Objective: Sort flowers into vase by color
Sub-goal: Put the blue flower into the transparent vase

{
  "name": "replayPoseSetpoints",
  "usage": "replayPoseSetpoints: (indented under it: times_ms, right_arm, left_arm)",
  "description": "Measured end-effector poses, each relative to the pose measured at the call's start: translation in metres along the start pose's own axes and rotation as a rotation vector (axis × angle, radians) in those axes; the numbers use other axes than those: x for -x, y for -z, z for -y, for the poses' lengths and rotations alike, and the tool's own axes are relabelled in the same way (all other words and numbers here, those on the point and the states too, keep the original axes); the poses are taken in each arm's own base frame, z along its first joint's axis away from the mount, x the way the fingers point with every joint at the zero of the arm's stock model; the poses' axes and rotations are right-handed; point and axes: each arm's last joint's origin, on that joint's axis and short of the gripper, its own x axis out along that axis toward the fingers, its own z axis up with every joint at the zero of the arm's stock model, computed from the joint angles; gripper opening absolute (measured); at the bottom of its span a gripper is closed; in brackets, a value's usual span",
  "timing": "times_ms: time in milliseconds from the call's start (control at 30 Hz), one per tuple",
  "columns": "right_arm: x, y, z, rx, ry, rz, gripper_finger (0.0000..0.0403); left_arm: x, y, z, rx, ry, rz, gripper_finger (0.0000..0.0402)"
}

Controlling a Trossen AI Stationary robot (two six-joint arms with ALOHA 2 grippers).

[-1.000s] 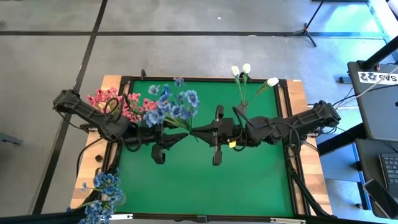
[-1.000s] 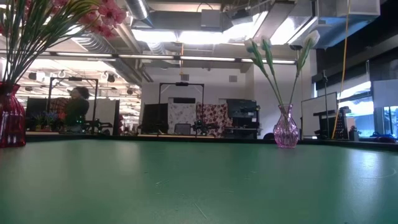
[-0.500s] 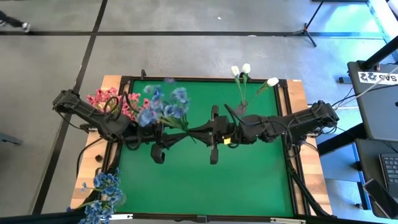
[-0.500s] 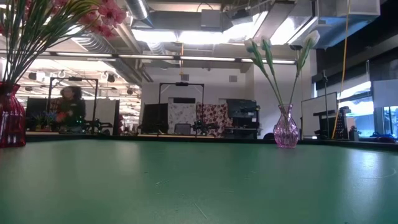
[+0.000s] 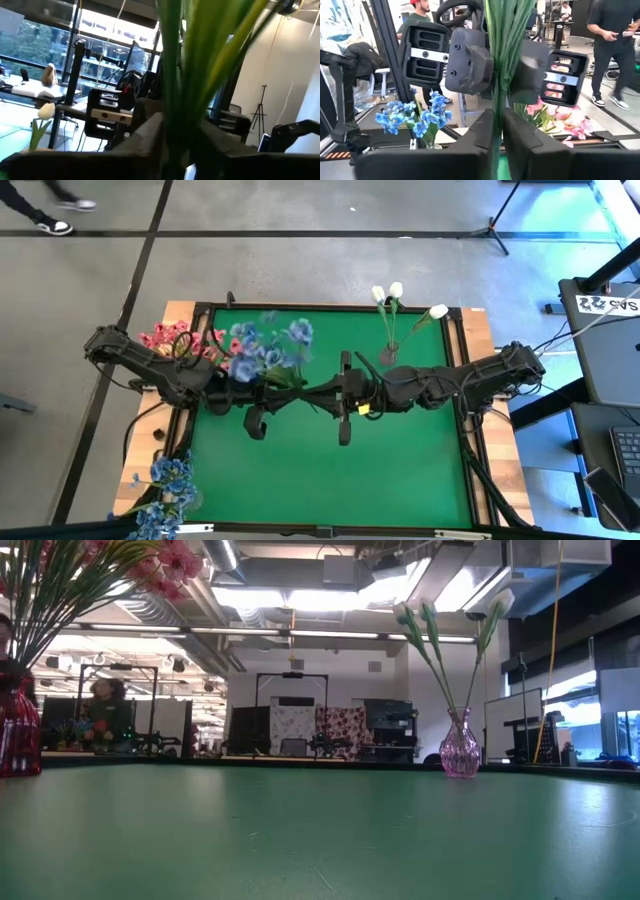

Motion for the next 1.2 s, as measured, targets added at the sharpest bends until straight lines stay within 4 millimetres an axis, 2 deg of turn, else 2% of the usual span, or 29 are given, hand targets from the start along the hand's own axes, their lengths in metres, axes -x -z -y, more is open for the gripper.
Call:
replayPoseSetpoints:
  times_ms: [100, 133, 300, 500, 633, 733, 967, 1200]
  right_arm:
    - [0.000, 0.000, 0.000, 0.000, 0.000, 0.002, 0.0071]
    - [0.000, 0.000, 0.000, 0.000, -0.001, 0.001, 0.0084]
    - [0.006, -0.005, -0.001, 0.020, -0.034, 0.004, 0.0149]
    - [0.034, -0.027, 0.005, 0.048, -0.077, 0.005, 0.0206]
    - [0.048, -0.035, 0.010, 0.055, -0.038, -0.012, 0.0217]
    - [0.055, -0.038, 0.013, 0.059, 0.002, -0.017, 0.0218]
    - [0.055, -0.036, 0.015, 0.035, 0.056, -0.037, 0.0218]
    - [0.055, -0.036, 0.017, 0.002, 0.124, -0.027, 0.0218]
  left_arm:
    - [0.001, -0.001, 0.000, 0.004, 0.002, 0.004, 0.0026]
    - [0.001, 0.000, 0.001, 0.003, 0.006, -0.002, 0.0018]
    - [0.014, -0.007, 0.006, 0.009, 0.097, -0.059, 0.0024]
    - [0.055, -0.028, 0.018, 0.060, 0.261, -0.169, 0.0023]
    - [0.082, -0.033, 0.030, 0.149, 0.383, -0.274, 0.0025]
    - [0.098, -0.029, 0.041, 0.174, 0.444, -0.362, 0.0026]
    - [0.124, -0.018, 0.061, 0.191, 0.456, -0.497, 0.0027]
    - [0.162, -0.033, 0.065, 0.137, 0.512, -0.493, 0.0027]
